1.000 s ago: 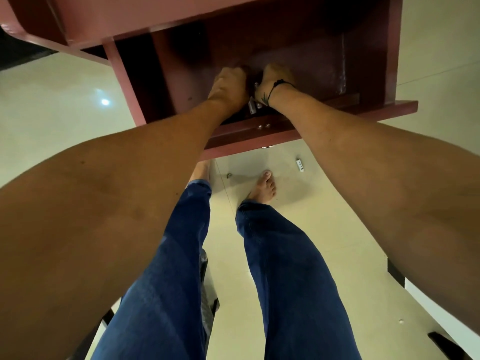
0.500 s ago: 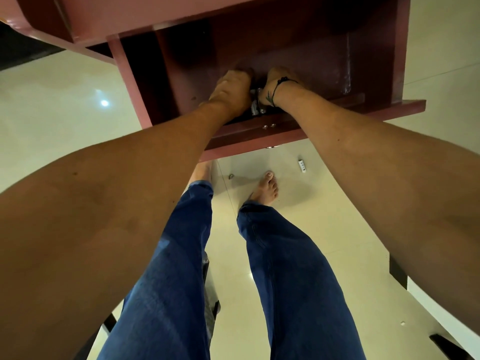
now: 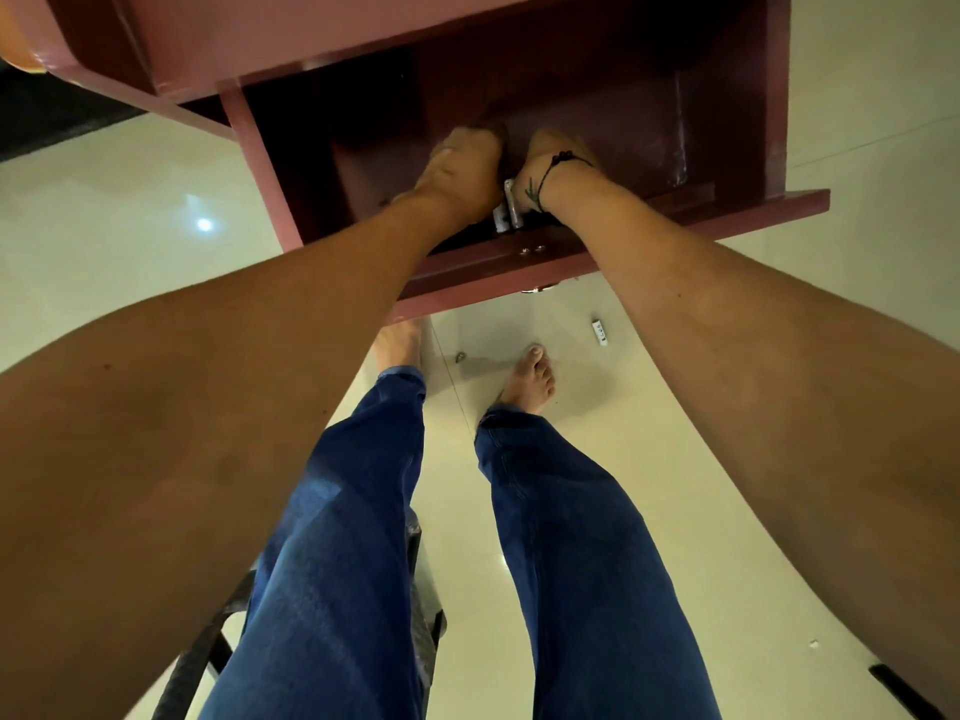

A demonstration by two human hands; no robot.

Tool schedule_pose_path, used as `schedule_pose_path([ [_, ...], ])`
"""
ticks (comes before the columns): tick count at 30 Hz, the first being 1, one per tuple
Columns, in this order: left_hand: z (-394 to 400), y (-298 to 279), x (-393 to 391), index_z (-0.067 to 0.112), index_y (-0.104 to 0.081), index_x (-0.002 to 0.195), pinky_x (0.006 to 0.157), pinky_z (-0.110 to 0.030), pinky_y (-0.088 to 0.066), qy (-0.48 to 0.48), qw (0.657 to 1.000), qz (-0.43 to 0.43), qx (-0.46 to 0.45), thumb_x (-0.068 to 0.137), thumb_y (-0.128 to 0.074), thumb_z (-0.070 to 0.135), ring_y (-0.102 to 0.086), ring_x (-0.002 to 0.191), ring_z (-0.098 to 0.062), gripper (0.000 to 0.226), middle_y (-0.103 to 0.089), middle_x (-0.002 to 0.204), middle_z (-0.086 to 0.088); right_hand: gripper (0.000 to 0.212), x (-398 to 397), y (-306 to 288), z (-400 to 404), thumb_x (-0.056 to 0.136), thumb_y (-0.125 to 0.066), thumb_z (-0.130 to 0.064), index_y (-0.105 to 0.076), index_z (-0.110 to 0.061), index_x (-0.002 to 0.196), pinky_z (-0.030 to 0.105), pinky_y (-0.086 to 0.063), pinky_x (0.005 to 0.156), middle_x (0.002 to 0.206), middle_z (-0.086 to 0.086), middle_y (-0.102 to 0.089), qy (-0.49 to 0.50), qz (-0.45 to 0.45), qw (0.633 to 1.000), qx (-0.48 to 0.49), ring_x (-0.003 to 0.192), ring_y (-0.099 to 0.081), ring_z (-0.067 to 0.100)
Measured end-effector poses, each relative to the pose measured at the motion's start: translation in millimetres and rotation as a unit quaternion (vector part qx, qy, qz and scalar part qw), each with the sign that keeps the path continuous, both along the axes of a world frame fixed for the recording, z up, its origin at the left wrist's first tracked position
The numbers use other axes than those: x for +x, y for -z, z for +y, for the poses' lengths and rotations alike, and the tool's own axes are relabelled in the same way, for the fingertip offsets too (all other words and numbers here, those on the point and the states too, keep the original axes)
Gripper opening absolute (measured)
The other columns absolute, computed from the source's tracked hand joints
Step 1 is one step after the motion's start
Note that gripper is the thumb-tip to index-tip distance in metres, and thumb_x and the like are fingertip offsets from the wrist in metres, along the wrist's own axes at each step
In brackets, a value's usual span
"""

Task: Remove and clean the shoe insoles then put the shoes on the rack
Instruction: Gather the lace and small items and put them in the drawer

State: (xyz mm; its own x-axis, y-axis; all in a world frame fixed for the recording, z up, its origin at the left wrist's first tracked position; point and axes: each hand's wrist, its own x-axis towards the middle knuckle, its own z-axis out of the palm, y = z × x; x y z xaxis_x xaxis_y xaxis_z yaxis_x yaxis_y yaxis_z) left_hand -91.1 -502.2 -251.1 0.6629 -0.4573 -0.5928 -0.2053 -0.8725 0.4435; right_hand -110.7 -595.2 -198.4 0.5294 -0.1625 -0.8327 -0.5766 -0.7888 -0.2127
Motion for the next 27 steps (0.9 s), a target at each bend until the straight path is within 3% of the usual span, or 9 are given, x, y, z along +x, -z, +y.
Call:
schedule_pose_path([
  [5,2,-27,-7,-0.002,-0.057,0.111,0.079,-0.034,-0.043,-0.012,0.999,-0.015,-0.046,0.089,-0.046,0.000,-0.058,0.103,-0.037,0.025,-0.061,0.112,-0.023,0.034,-6,-16,5,0.091,-0.055,-0.018,-0.052,-0.007,0.124,0.030,-0.039,0.094,0.133,0.015,-0.049,0.047,-0.027,0.998,-0.020,0.122,-0.048,0.028],
  [7,5,-44,-11,-0.002,-0.058,0.108,0.079,-0.033,-0.043,-0.014,0.997,-0.026,-0.071,0.088,-0.046,-0.002,-0.057,0.102,-0.036,0.023,-0.061,0.110,-0.022,0.009,-11,-27,4,0.090,-0.056,-0.019,-0.058,-0.012,0.096,0.030,-0.041,0.092,0.130,0.014,-0.051,0.070,-0.034,0.997,-0.027,0.119,-0.050,0.028],
  [9,11,-58,-16,-0.001,-0.059,0.106,0.081,-0.032,-0.044,-0.032,0.996,-0.018,-0.078,0.087,-0.046,-0.005,-0.058,0.101,-0.032,0.023,-0.062,0.109,-0.020,0.030,-16,-36,5,0.089,-0.056,-0.017,-0.039,-0.019,0.065,0.030,-0.043,0.085,0.117,0.015,-0.056,0.099,-0.064,0.992,-0.038,0.108,-0.055,0.028],
  [11,18,-69,-20,-0.001,-0.060,0.105,0.081,-0.031,-0.046,-0.066,0.995,-0.015,-0.080,0.086,-0.047,-0.006,-0.059,0.099,-0.029,0.024,-0.063,0.107,-0.017,0.038,-21,-41,6,0.087,-0.054,-0.012,-0.031,-0.018,0.057,0.024,-0.041,0.071,0.083,0.012,-0.054,0.128,-0.081,0.987,-0.050,0.081,-0.053,0.027],
  [13,23,-81,-27,-0.001,-0.062,0.104,0.081,-0.032,-0.049,-0.095,0.991,-0.014,-0.092,0.086,-0.046,-0.007,-0.060,0.096,-0.027,0.024,-0.064,0.105,-0.015,0.038,-28,-50,8,0.085,-0.054,-0.009,-0.030,-0.016,0.055,0.021,-0.036,0.065,0.062,0.005,-0.037,0.161,-0.096,0.981,-0.043,0.065,-0.044,0.025],
  [16,24,-107,-44,0.001,-0.064,0.100,0.079,-0.032,-0.050,-0.134,0.982,-0.010,-0.135,0.084,-0.047,-0.007,-0.060,0.091,-0.021,0.025,-0.066,0.099,-0.010,0.032,-46,-70,16,0.082,-0.056,-0.009,-0.039,-0.012,0.055,0.024,-0.033,0.054,0.059,0.003,-0.040,0.180,-0.123,0.975,-0.041,0.068,-0.047,0.024],
  [20,23,-135,-80,0.001,-0.065,0.096,0.077,-0.025,-0.048,-0.152,0.973,-0.006,-0.173,0.081,-0.047,-0.008,-0.058,0.084,-0.015,0.024,-0.064,0.091,-0.003,0.012,-92,-96,27,0.083,-0.054,-0.007,-0.066,-0.005,0.080,0.023,-0.035,0.058,0.082,0.010,-0.066,0.234,-0.179,0.954,-0.055,0.077,-0.056,0.022],
  [23,24,-136,-112,0.001,-0.065,0.101,0.083,-0.026,-0.048,-0.093,0.982,0.021,-0.161,0.084,-0.049,-0.005,-0.062,0.094,-0.020,0.024,-0.068,0.101,-0.010,0.017,-133,-99,33,0.086,-0.056,-0.011,-0.071,-0.008,0.094,0.015,-0.034,0.061,0.094,0.008,-0.070,0.289,-0.167,0.941,-0.055,0.086,-0.061,0.019],
  [27,25,-122,-156,0.002,-0.063,0.105,0.086,-0.035,-0.049,-0.026,0.991,0.055,-0.116,0.087,-0.049,-0.002,-0.062,0.097,-0.026,0.023,-0.066,0.105,-0.014,0.017,-183,-82,35,0.085,-0.059,-0.011,-0.071,-0.009,0.095,0.020,-0.044,0.073,0.097,0.009,-0.070,0.352,-0.128,0.926,-0.041,0.092,-0.063,0.021],
])
